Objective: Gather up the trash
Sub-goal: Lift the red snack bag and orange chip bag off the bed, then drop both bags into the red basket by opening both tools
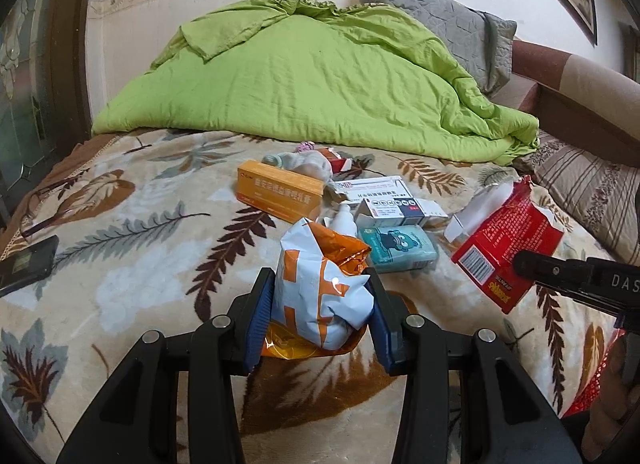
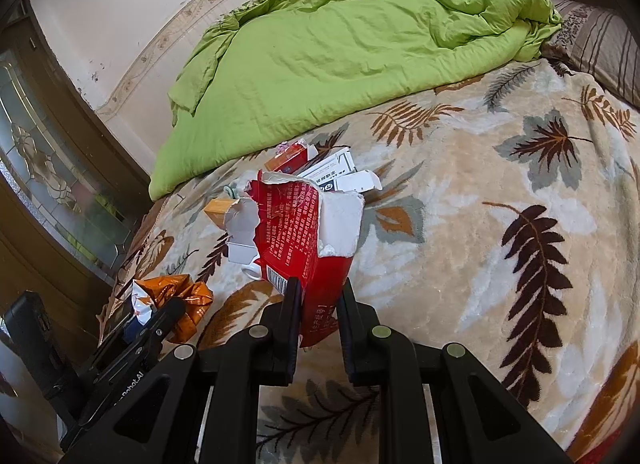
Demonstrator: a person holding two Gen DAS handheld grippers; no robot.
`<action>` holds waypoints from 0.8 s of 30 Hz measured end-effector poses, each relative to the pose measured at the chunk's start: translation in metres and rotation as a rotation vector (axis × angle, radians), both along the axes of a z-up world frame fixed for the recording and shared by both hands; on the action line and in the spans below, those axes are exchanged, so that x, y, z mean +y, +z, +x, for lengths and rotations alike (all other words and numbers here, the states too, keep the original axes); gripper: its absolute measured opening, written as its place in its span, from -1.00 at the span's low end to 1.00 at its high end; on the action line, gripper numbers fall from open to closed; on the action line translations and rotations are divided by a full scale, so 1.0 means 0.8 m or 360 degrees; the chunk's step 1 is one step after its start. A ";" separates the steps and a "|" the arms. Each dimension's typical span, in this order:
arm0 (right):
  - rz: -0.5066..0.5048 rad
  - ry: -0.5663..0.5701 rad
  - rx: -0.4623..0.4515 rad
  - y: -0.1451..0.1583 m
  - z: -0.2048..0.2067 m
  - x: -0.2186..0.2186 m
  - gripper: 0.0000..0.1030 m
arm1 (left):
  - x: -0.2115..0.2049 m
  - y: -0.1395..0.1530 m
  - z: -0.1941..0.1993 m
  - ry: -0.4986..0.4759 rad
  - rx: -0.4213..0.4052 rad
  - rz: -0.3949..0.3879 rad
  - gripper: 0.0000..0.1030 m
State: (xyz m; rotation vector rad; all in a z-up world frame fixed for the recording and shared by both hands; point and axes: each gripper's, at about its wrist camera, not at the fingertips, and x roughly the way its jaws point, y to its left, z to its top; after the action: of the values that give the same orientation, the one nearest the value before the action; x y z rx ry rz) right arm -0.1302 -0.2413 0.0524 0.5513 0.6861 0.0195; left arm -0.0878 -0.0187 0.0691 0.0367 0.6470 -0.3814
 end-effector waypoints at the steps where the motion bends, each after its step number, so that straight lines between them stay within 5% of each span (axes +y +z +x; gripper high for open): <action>1: 0.0004 -0.0001 0.0002 0.000 0.001 0.000 -0.64 | -0.001 -0.001 0.000 -0.0006 0.0002 0.0004 -0.17; 15: 0.0035 -0.0015 -0.0002 0.000 0.001 -0.002 -0.64 | -0.008 -0.003 -0.001 -0.0037 0.0004 0.0019 -0.17; 24: 0.0059 -0.0062 -0.0045 0.008 -0.017 -0.011 -0.64 | -0.036 0.002 -0.022 -0.0227 -0.0004 0.0036 -0.17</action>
State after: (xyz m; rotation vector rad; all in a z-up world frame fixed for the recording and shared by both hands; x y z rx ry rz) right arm -0.1437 -0.2504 0.0588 0.5987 0.6484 0.0035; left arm -0.1054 -0.0479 0.0711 0.1056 0.6484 -0.5117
